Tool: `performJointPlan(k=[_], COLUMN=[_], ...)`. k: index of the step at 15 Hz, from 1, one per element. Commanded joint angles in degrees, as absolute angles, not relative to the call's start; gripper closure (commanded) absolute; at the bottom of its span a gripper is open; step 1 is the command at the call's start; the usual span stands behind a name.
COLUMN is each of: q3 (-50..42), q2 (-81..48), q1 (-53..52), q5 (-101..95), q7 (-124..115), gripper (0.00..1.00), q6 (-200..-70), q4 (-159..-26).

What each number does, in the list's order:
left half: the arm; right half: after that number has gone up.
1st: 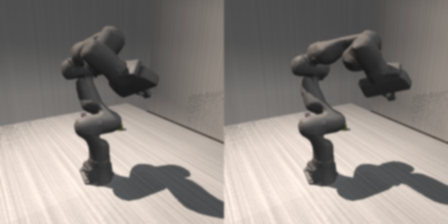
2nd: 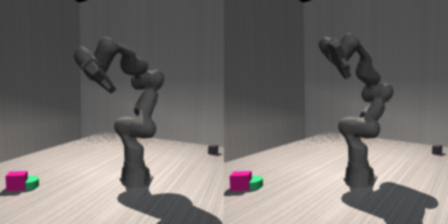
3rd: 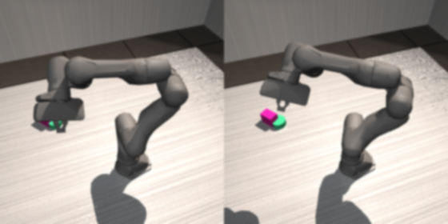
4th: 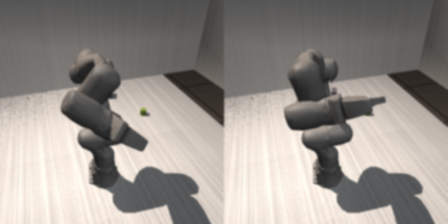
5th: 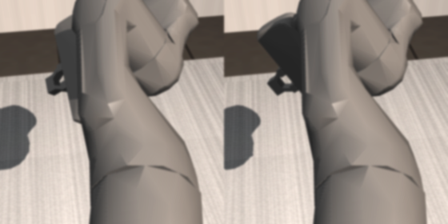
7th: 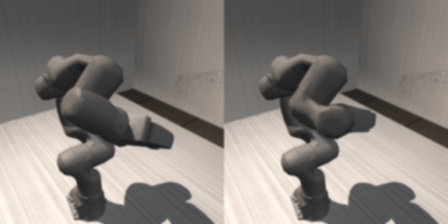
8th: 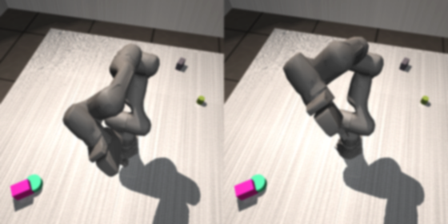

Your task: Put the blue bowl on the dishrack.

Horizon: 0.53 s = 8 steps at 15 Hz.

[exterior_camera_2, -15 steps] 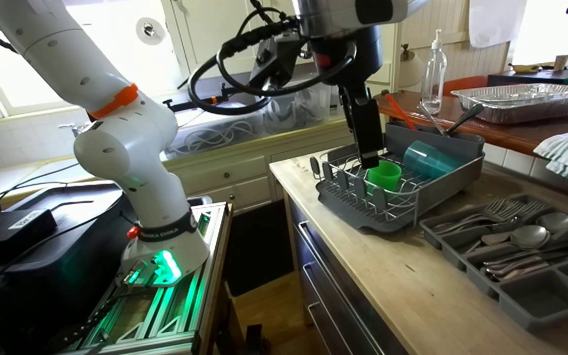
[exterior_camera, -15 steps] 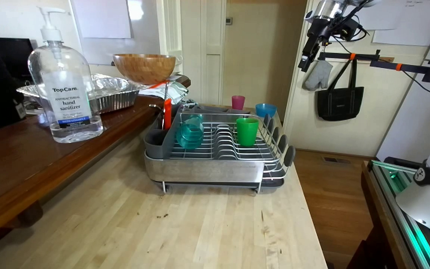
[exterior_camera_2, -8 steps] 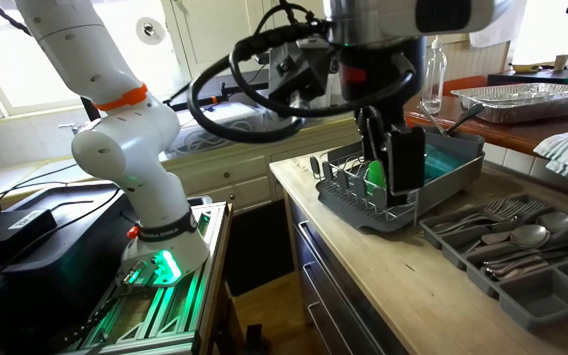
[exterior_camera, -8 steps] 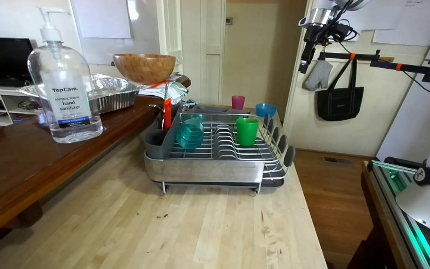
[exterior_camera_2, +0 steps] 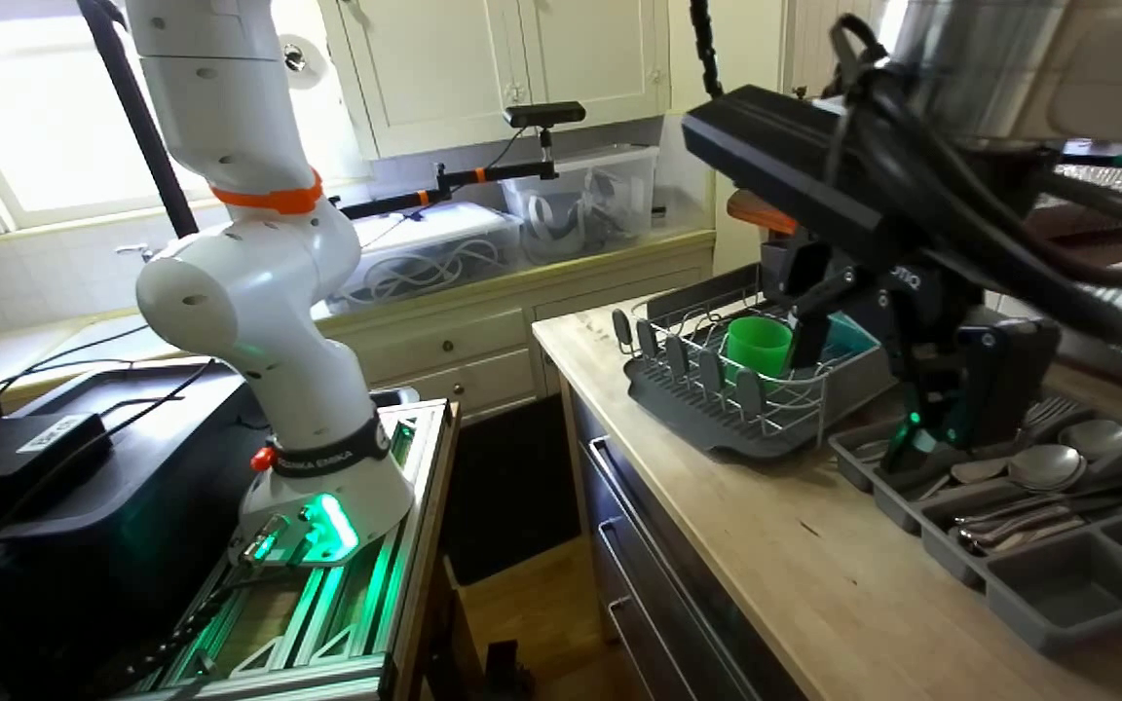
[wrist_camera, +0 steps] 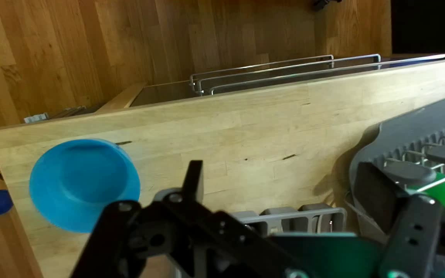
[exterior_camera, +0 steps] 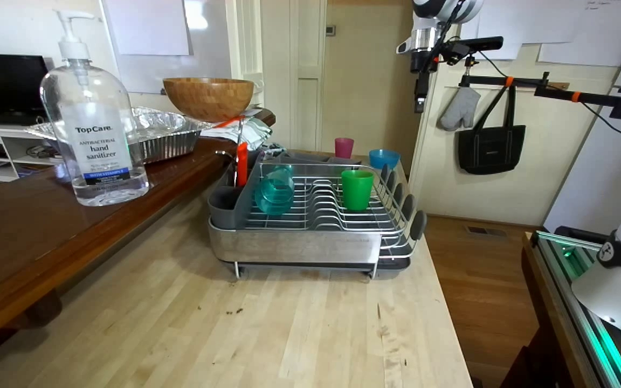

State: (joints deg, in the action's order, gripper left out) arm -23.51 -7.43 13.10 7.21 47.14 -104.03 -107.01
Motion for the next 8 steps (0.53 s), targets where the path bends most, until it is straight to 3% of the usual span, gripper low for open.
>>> performJointPlan(k=[1,8], q3=[-19.8,-18.4], q2=[-8.7,-12.0], q1=[16.4,19.1], q5=[6.8,7.5], q7=[46.8,52.8], gripper=[0.0,0.0], q6=[-103.9,-102.5], q4=[-105.6,-102.6])
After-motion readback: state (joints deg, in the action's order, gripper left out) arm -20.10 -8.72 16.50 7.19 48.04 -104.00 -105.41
